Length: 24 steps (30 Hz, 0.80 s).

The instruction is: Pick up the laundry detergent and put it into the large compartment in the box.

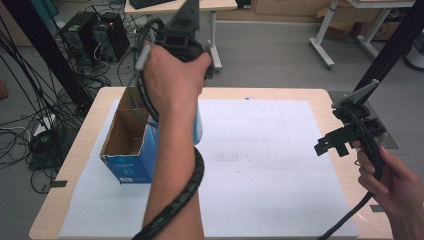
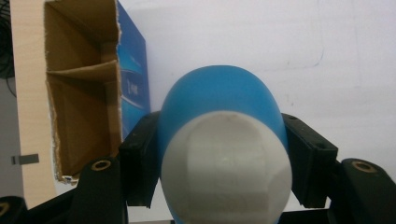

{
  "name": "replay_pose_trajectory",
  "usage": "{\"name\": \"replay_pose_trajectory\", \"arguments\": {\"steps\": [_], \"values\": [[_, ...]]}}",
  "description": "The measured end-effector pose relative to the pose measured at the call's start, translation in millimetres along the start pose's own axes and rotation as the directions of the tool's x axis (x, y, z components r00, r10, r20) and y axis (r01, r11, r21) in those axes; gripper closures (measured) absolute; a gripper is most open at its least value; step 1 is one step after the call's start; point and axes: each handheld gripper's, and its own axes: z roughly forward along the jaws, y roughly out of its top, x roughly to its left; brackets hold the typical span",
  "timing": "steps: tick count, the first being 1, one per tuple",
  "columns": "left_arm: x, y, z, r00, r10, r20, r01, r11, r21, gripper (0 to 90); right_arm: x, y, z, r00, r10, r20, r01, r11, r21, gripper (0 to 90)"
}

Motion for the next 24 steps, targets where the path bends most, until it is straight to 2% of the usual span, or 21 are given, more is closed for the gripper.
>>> {"name": "replay_pose_trajectory", "arguments": {"steps": [1, 3, 5, 10, 11, 13, 14, 16, 18, 22, 24], "values": [[0.0, 0.0, 0.0, 1.0, 0.0, 0.0, 0.0, 1.0, 0.0, 37.5, 0.0, 0.0, 0.0, 1.0, 0.0, 0.0, 0.0, 1.0, 0.0, 3.4], [8.0, 1.4, -14.9, 0.9998, -0.004, -0.017, 0.003, 0.9999, -0.016, 37.5, 1.9, 1.8, 0.0, 1.0, -0.001, 0.005, 0.001, 1.0, 0.001, 3.4], [12.0, 2.0, -19.6, 0.9998, -0.006, -0.02, 0.006, 0.9998, -0.02, 37.5, 2.4, 2.4, 0.2, 1.0, 0.0, 0.006, 0.0, 1.0, 0.002, 3.4], [39.7, 0.9, -44.6, 0.9987, -0.05, -0.013, 0.049, 0.9974, -0.052, 37.6, 1.4, 3.8, 1.5, 1.0, 0.004, 0.005, -0.004, 1.0, 0.002, 3.4], [46.1, -0.6, -54.5, 0.9977, -0.061, -0.028, 0.059, 0.9959, -0.069, 37.6, 0.6, 4.9, 2.3, 0.9999, 0.01, 0.003, -0.01, 1.0, 0.005, 3.5], [48.3, -1.8, -58.8, 0.9972, -0.063, -0.04, 0.06, 0.9951, -0.079, 37.5, 0.4, 5.7, 3.1, 0.9999, 0.01, 0.005, -0.01, 1.0, 0.006, 3.4], [51.2, -2.9, -64.1, 0.9944, -0.083, -0.066, 0.077, 0.9929, -0.091, 37.5, -0.4, 7.1, 4.1, 0.9999, 0.015, 0.001, -0.015, 1.0, 0.011, 3.4], [53.5, -2.6, -65.9, 0.9936, -0.084, -0.075, 0.077, 0.9927, -0.092, 37.5, -1.5, 7.7, 4.5, 0.9999, 0.012, -0.008, -0.012, 1.0, 0.014, 3.5], [61.4, -3.4, -66.7, 0.9915, -0.106, -0.077, 0.097, 0.9899, -0.103, 37.5, -0.5, 7.0, 4.8, 1.0, 0.007, -0.005, -0.007, 1.0, 0.01, 3.4], [78.0, 0.2, -62.1, 0.9904, -0.116, -0.075, 0.109, 0.9898, -0.092, 37.6, -0.3, 5.9, 4.8, 1.0, 0.007, -0.006, -0.007, 1.0, 0.007, 3.4], [84.4, 1.5, -57.8, 0.9888, -0.115, -0.095, 0.106, 0.9897, -0.096, 37.6, -1.0, 7.5, 5.6, 0.9999, 0.013, -0.003, -0.013, 1.0, 0.011, 3.4]]}}
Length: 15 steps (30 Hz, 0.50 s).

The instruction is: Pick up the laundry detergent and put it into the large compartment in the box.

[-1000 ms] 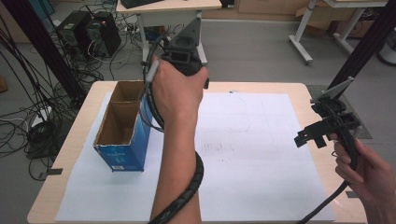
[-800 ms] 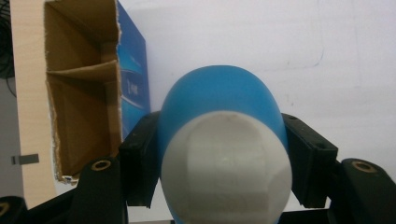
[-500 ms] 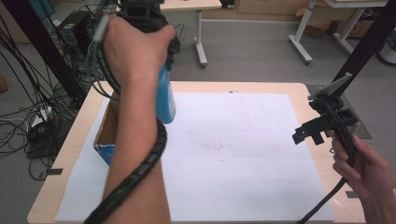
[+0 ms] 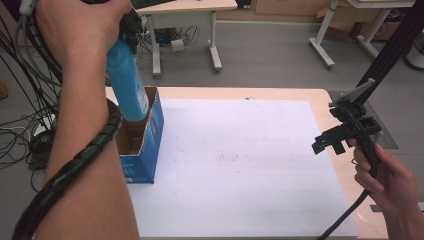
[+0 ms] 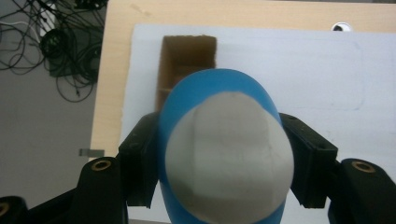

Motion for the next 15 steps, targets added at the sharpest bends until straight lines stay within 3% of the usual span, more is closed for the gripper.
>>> {"name": "replay_pose_trajectory", "arguments": {"steps": [6, 15], "values": [[6.1, 2.5, 11.6, 0.9994, -0.007, -0.034, 0.007, 1.0, 0.003, 37.7, -0.4, 5.1, 2.3, 0.9999, 0.01, 0.005, -0.01, 1.0, 0.006, 3.4], [17.7, 3.1, 42.7, 0.9993, 0.017, -0.032, -0.016, 0.9995, 0.027, 37.6, 0.2, 9.8, 6.0, 0.9999, 0.009, 0.01, -0.009, 1.0, 0.01, 3.4]]}}
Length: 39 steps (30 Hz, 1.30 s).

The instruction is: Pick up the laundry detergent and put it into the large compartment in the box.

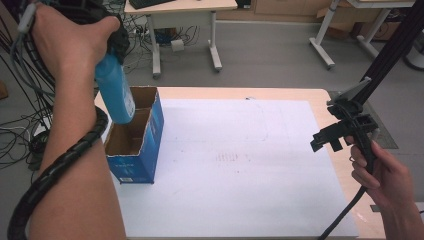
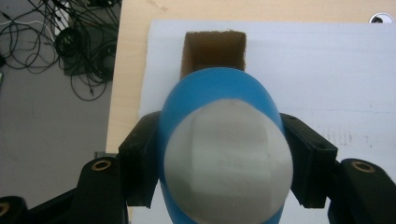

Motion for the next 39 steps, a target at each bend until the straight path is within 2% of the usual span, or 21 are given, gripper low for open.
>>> {"name": "replay_pose_trajectory", "arguments": {"steps": [2, 9, 11, 18, 24, 39], "values": [[1.9, -2.7, 8.1, 1.0, 0.01, 0.0, -0.01, 0.9999, -0.002, 37.6, -0.3, 1.0, 0.8, 1.0, -0.001, 0.0, 0.001, 1.0, 0.003, 3.5], [13.6, -10.0, 35.0, 0.9999, 0.001, 0.017, -0.001, 0.9999, 0.015, 37.7, -0.1, 0.8, 1.4, 1.0, 0.006, 0.003, -0.006, 1.0, 0.005, 3.4], [14.2, -13.2, 42.7, 0.9998, 0.013, 0.012, -0.014, 0.9998, 0.013, 37.7, -0.2, 0.4, 1.5, 1.0, 0.002, 0.005, -0.002, 1.0, 0.005, 3.4], [20.9, -19.8, 58.2, 0.9996, 0.012, 0.026, -0.012, 0.9997, 0.021, 37.7, 3.8, -1.5, 1.3, 0.9999, -0.002, 0.013, 0.002, 1.0, 0.003, 3.5], [22.2, -27.0, 82.6, 0.9996, 0.014, 0.024, -0.015, 0.9991, 0.041, 37.7, 5.3, -2.7, 1.5, 0.9999, -0.003, 0.014, 0.003, 1.0, 0.006, 3.5], [19.3, -40.0, 118.3, 0.9996, 0.02, 0.021, -0.021, 0.9988, 0.044, 37.7, 9.2, -1.5, 4.3, 0.9997, -0.009, 0.022, 0.009, 1.0, 0.012, 3.5]]}}
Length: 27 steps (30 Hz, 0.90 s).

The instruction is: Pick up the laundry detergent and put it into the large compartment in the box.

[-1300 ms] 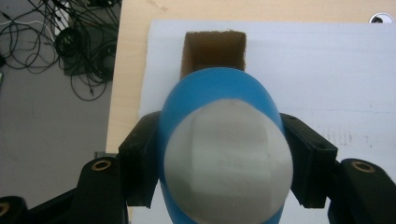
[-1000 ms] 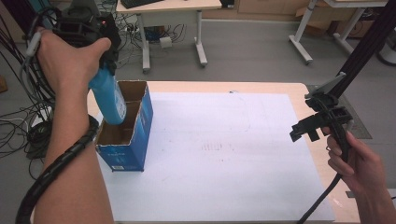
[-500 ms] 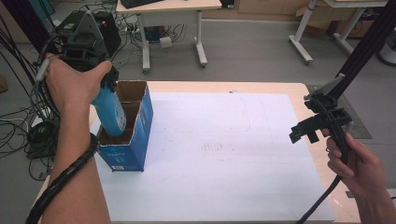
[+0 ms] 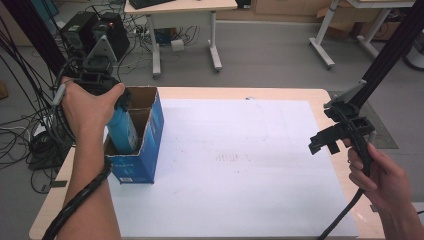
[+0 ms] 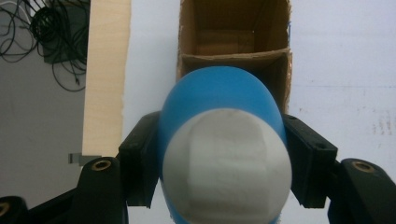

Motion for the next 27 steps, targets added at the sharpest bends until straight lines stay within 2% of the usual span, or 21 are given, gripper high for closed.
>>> {"name": "replay_pose_trajectory", "arguments": {"steps": [13, 17, 21, 27], "values": [[-4.9, -2.2, 26.9, 0.9999, 0.0, 0.011, 0.0, 0.9998, 0.022, 37.7, -6.0, -3.6, -1.3, 0.9999, 0.006, -0.009, -0.006, 1.0, -0.006, 3.5], [-8.3, -2.0, 34.7, 0.9999, 0.011, 0.004, -0.011, 0.9994, 0.033, 37.6, -7.8, -4.0, -0.7, 0.9999, 0.006, -0.011, -0.006, 1.0, -0.005, 3.5], [-9.9, -4.8, 40.4, 0.9999, 0.014, 0.001, -0.014, 0.9996, 0.024, 37.7, -8.6, -3.9, 0.5, 0.9999, 0.007, -0.013, -0.007, 1.0, -0.005, 3.5], [-14.1, -5.9, 47.6, 0.9996, 0.021, -0.021, -0.02, 0.9993, 0.033, 37.7, -7.4, -2.9, 1.6, 0.9999, 0.006, -0.012, -0.006, 1.0, -0.002, 3.5]]}}
